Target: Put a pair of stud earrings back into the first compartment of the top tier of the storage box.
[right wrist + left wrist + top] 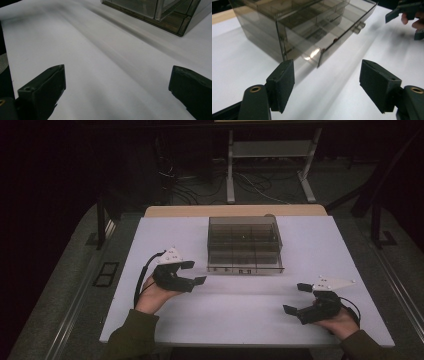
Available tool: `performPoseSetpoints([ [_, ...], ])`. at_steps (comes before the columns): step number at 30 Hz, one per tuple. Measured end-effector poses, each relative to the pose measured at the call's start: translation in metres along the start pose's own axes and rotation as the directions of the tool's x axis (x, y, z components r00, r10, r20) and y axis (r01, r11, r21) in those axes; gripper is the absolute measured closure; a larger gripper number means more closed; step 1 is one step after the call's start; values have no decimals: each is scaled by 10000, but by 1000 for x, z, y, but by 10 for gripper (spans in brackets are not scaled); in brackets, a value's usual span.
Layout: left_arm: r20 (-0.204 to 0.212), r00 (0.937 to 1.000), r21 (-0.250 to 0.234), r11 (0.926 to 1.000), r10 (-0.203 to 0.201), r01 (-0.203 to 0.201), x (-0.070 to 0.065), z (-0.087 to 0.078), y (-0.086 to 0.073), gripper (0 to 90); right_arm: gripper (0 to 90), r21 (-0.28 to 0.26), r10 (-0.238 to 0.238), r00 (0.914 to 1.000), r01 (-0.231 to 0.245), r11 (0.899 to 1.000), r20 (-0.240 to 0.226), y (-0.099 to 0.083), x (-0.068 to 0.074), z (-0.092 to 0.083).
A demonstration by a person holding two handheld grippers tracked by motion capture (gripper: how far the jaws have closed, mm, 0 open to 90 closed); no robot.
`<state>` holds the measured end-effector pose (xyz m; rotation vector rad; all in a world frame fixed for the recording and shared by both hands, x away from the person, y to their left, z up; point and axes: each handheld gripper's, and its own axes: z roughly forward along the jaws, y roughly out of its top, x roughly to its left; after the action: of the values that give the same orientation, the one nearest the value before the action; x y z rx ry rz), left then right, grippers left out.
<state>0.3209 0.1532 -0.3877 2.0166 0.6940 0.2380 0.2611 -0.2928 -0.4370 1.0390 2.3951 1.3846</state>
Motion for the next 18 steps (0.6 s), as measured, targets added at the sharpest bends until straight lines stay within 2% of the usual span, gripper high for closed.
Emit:
performPoseSetpoints([
  [5, -242, 9997, 2, 10000, -65, 65, -1, -2, -15, 224, 5, 7, 2, 10000, -2, 10000, 7, 0, 0, 0],
  [18, -247, 9992, -158, 9994, -316, 312, -6, -6, -43, 143, 5, 9, -31, 10000, 31, 10000, 44, -1, 0, 0],
])
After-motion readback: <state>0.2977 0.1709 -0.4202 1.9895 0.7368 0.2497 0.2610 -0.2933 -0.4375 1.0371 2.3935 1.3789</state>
